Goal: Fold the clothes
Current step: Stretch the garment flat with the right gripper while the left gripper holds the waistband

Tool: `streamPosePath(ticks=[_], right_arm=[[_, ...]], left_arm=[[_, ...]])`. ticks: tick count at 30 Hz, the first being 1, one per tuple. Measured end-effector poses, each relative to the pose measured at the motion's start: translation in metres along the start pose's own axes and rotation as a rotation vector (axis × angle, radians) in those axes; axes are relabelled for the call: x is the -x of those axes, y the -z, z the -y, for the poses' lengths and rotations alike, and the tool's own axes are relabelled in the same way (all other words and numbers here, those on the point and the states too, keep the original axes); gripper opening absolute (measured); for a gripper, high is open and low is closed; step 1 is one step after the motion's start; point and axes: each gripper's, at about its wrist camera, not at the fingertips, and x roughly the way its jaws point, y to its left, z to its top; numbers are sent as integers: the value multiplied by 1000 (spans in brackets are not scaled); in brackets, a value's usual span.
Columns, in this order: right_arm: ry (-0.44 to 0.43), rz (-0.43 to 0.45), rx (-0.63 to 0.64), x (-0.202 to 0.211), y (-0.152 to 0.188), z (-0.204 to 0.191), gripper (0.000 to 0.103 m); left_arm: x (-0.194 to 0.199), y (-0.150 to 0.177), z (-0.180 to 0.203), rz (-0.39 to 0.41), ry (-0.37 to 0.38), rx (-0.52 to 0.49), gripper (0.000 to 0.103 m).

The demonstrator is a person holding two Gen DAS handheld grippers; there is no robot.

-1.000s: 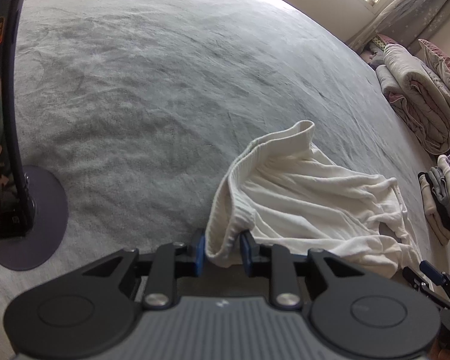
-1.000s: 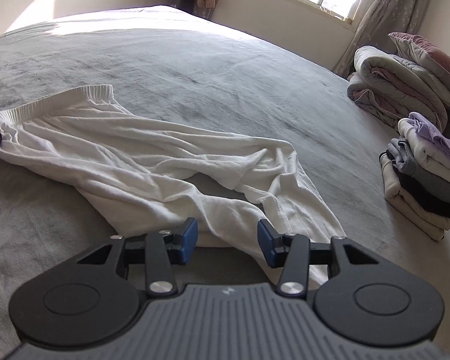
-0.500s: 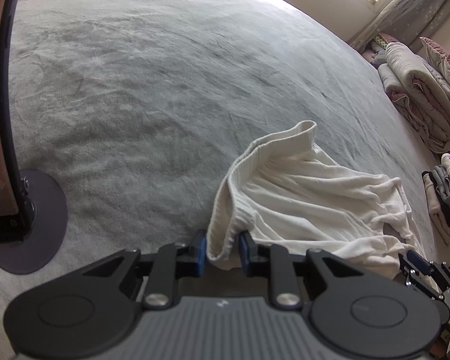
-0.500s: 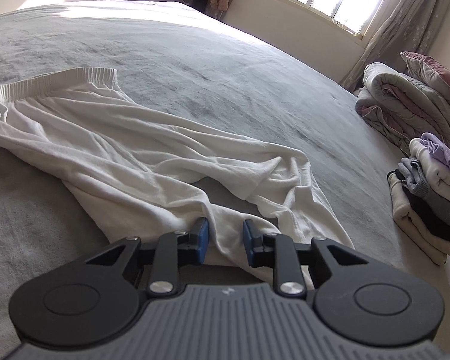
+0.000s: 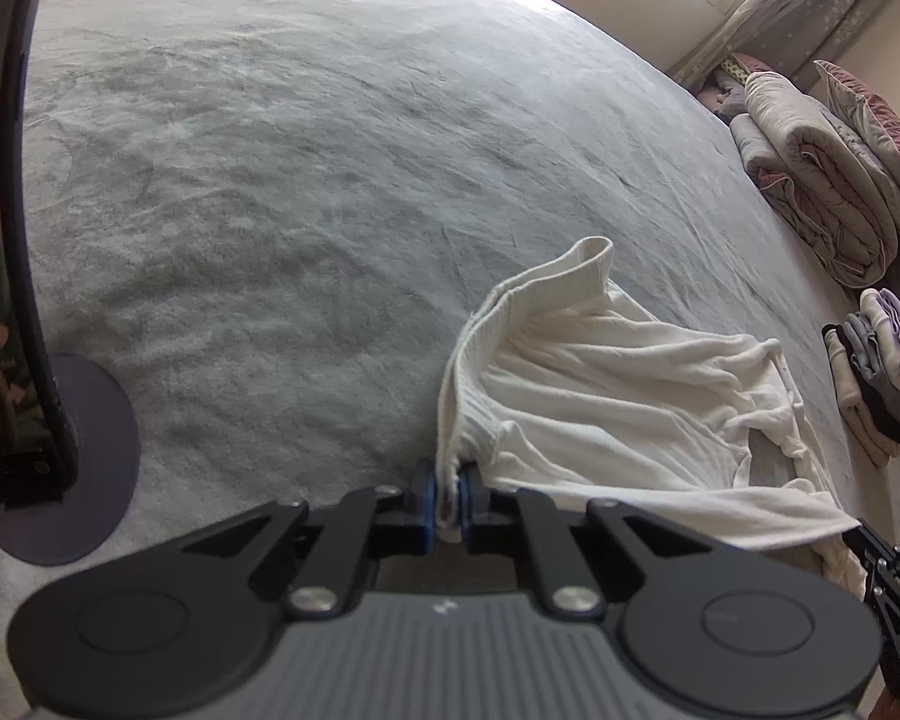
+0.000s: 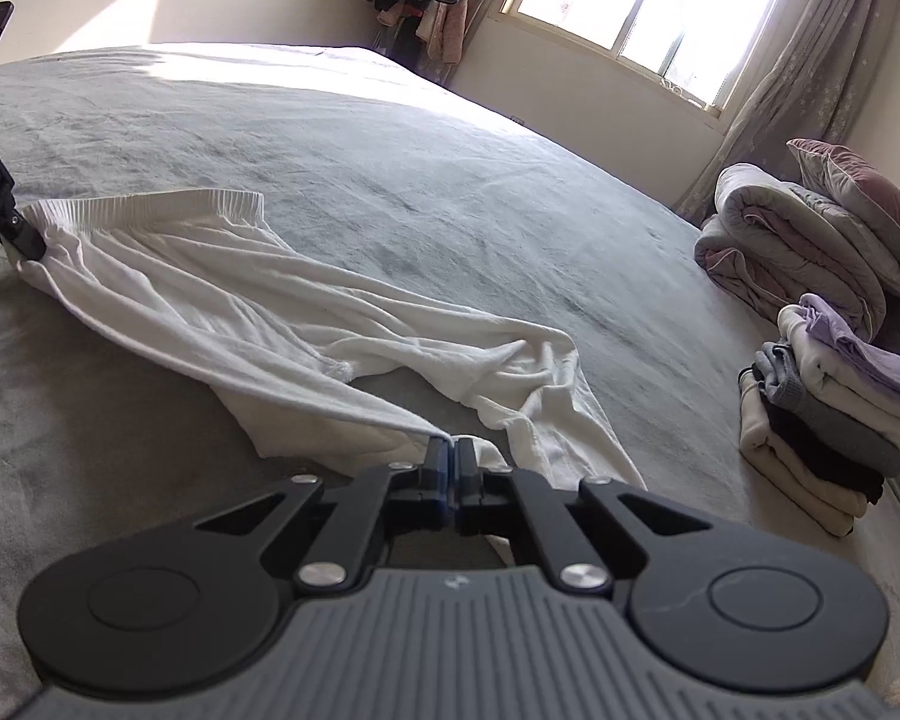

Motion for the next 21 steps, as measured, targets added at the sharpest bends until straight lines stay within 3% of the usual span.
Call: streamPosePath(ticks=[9,16,21], right_arm=[[-68,10,26,60,34,-23,0],[-96,9,43,75,55,-35,0],[-119,34,29,86,61,-33,0]], left_arm=[[7,-6,-2,-52,45,13,7],[24,-5,13,-82,17,-46,7],[33,7,2,-105,-28,-58,7]])
